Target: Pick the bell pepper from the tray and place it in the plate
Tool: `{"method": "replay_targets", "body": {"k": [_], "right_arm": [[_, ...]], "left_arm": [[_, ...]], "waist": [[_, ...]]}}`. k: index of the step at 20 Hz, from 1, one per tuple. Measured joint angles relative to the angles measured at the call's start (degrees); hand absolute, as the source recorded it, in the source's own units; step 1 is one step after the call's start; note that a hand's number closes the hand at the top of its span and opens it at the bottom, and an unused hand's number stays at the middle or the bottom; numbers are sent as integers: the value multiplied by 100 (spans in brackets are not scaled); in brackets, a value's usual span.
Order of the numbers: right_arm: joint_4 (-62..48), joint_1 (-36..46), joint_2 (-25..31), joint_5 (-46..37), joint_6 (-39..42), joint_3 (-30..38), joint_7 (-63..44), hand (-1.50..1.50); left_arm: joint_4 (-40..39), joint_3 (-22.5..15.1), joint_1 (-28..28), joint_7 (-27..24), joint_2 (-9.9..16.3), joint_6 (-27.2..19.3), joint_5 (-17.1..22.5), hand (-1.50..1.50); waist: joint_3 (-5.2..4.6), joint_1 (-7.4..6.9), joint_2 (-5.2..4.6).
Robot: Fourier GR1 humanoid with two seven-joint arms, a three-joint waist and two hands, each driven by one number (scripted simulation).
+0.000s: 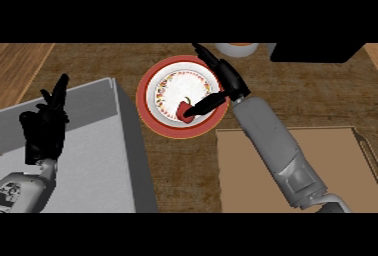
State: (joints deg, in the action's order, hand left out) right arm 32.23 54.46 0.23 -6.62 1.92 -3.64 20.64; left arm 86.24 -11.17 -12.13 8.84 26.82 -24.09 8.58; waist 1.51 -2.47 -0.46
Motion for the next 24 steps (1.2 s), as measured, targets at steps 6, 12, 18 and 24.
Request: {"method": "replay_targets", "body": {"k": [6,12,18,24], "right_arm": [[-392,65,-11,-173,-281,-40,147,-150],[-760,60,-4,-315,-565,-38,350,-150],[-1098,124,140,-400,-780,42,520,-150],[-1341,237,333,-418,-732,119,552,-150]], "left_arm": [[-13,-41,6,-17,-8,-32,-2,0],[-29,-45,15,-146,-12,38,56,0],[0,-62,6,-86,-11,36,98,0],[-37,-96,33,-201,-11,5,76,0]], "waist": [[1,13,3],[-1,3,-9],[-1,-4,-11],[1,19,-5]]}}
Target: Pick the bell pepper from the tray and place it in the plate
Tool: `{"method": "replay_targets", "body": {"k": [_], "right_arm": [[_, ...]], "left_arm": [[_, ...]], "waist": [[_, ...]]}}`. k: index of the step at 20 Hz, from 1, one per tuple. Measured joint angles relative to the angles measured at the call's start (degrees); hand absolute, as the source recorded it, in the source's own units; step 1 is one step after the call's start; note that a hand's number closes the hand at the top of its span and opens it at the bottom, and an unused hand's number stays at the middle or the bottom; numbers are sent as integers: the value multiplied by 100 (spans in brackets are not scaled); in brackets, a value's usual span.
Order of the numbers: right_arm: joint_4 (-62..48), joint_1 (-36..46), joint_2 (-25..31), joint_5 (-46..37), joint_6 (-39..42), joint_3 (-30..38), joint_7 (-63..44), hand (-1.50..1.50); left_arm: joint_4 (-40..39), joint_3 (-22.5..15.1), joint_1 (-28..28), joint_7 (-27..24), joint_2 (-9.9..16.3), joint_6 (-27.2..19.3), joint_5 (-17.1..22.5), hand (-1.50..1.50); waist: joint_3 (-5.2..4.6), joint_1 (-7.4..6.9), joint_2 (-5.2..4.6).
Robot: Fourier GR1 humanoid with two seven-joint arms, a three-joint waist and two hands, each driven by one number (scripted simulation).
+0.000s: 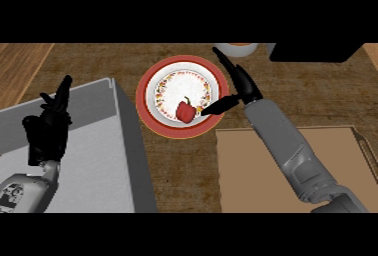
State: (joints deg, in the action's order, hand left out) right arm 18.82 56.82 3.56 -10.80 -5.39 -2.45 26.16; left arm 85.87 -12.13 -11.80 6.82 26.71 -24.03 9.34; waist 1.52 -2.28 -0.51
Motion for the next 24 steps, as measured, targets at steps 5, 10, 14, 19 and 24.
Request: {"method": "replay_targets", "body": {"k": [5,10,14,19,24], "right_arm": [[-191,-9,188,-17,-44,73,138,-150],[-304,-15,406,57,-27,224,332,-150],[-410,-21,534,101,-70,329,433,-150],[-550,-23,734,154,-217,472,518,-150],[-710,-73,827,121,-327,503,626,-150]], "left_arm": [[16,-26,-10,50,2,-40,16,0],[15,-45,8,21,0,-57,8,0],[1,-76,-2,-26,-5,-85,-4,0],[16,-100,-36,39,-3,-103,16,0],[33,-132,-72,102,-9,-107,21,0]], "waist": [[4,-1,-5],[5,8,-3],[3,-6,-11],[7,-28,-24],[6,-61,-33]]}}
